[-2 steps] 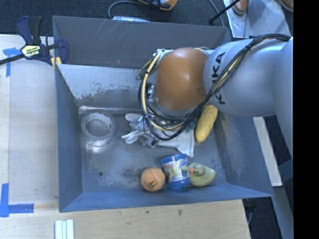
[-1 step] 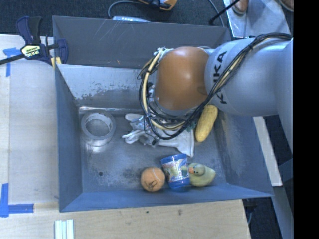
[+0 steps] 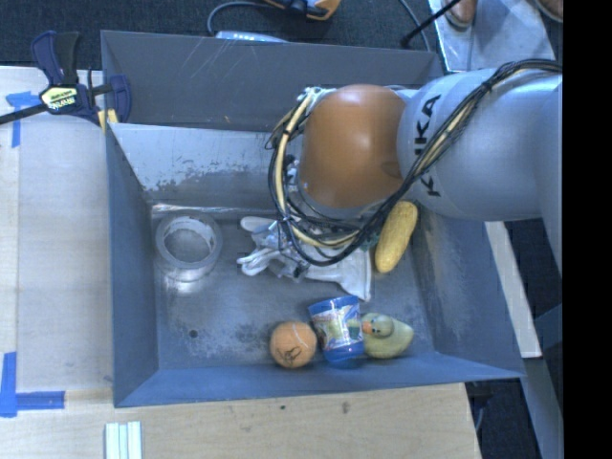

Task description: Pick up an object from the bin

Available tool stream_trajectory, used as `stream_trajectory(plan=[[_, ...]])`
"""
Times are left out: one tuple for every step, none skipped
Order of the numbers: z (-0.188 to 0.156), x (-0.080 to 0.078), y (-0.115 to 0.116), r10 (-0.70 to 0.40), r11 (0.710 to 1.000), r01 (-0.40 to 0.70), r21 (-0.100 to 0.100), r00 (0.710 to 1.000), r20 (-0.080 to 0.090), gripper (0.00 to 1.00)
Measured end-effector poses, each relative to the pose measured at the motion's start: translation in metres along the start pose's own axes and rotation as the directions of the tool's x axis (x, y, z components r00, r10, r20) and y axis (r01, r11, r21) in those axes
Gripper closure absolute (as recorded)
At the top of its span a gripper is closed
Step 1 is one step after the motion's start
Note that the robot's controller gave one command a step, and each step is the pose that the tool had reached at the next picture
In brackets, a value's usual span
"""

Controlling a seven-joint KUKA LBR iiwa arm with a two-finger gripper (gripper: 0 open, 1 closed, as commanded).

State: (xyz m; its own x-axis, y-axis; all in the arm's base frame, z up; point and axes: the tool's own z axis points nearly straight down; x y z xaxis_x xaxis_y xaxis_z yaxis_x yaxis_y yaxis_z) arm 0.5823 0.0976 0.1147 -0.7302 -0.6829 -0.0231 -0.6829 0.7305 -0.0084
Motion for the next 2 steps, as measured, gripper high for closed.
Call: stream_trajectory(plan=[[-0.017, 0.000, 0.000, 0.001, 1.000, -0.001, -0.001, 1.000, -0.001, 1.00], [-0.037, -0.001, 0.000, 0.001, 1.000, -0.001, 0.000, 1.000, 0.000, 1.00]])
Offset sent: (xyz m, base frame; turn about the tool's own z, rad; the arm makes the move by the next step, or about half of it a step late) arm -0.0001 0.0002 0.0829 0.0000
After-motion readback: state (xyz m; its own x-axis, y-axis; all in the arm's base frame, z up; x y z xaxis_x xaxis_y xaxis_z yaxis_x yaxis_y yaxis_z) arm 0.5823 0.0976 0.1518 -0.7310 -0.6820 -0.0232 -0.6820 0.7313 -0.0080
